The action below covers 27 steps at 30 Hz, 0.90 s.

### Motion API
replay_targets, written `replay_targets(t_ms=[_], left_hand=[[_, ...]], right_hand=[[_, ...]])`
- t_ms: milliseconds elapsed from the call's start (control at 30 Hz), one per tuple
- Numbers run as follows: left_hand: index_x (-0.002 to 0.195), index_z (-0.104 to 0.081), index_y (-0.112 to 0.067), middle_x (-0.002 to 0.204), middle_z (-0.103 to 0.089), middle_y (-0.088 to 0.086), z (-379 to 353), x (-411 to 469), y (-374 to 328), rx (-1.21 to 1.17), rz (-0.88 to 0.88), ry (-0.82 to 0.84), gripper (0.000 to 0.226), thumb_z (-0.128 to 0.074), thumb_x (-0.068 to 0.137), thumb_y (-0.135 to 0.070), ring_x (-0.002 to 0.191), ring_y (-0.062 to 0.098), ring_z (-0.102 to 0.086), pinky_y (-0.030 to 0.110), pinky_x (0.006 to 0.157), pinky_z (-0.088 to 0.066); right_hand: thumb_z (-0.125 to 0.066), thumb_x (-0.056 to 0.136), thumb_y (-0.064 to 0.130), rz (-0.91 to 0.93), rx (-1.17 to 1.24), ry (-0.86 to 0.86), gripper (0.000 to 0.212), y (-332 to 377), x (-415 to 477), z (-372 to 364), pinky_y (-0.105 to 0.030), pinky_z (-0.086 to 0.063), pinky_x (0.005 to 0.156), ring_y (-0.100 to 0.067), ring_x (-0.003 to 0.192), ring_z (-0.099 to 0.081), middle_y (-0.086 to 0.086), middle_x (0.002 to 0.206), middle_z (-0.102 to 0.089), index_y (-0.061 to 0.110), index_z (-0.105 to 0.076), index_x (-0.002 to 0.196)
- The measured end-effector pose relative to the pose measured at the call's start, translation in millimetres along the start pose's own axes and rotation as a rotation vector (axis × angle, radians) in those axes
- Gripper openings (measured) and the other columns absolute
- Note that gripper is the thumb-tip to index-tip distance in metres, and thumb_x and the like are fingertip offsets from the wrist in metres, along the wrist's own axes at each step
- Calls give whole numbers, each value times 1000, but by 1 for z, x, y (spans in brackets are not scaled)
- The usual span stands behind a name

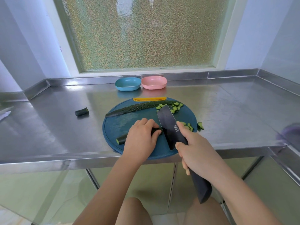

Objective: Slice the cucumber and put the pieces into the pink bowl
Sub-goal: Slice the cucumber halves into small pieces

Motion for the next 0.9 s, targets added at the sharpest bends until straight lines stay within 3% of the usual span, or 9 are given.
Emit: replay_targets(t_ms=[133, 267, 400, 533, 700, 900], left_hand=[[95, -64, -17, 92, -60, 0, 0, 0, -1, 3, -15, -12, 14, -59, 89, -29, 86, 18, -53, 26, 72, -38], [93, -64, -16, 88, -60, 3, 0, 0, -2, 19, -40, -24, 13, -60, 89, -28, 82, 21, -53, 30, 71, -42], [91, -64, -15, 86, -57, 4, 0, 1, -3, 20, -53, -25, 12, -62, 88, -25, 79, 22, -53, 28, 65, -39], [92, -64, -15, 83, -46, 0, 1, 1, -1, 6, -27, -32, 11, -61, 88, -25, 75, 19, -50, 25, 62, -32], [90, -65, -13, 80, -49, 4, 1, 0, 0, 4, -20, -53, 8, -57, 89, -15, 70, 23, -53, 27, 58, -34], [89, -65, -12, 83, -52, 7, 3, 0, -2, 0, -12, -51, 7, -59, 89, -15, 74, 25, -55, 28, 61, -35]], right_hand=[[-37, 98, 14, 6, -78, -2, 67, 3, -2, 1, -32, -57, 63, -10, 39, -50, -2, 63, -57, 43, -7, 151], [-36, 99, 15, 18, -162, -14, 68, 6, -1, -3, -39, -56, 69, -14, 55, -50, -6, 77, -59, 43, -1, 151], [-36, 99, 14, 18, -214, -4, 69, 8, 5, -8, -38, -56, 70, -15, 59, -50, -8, 89, -60, 40, 2, 151], [-37, 98, 13, 20, -264, 1, 71, 10, 11, -11, -36, -55, 72, -13, 60, -48, -7, 86, -57, 35, 3, 152], [-36, 98, 12, -24, -238, 33, 70, 7, 2, -7, -38, -56, 72, -13, 59, -48, -8, 88, -58, 37, 2, 151], [-37, 97, 14, -23, -95, 28, 67, 2, -3, 4, -33, -57, 60, -14, 46, -52, -5, 71, -58, 43, -8, 151]])
Point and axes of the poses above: each hand's wrist, its own x-axis towards the middle knuckle, its own z-axis out of the back of the hand, y = z × x, the point moved 6 cm from there along x, towards the middle knuckle
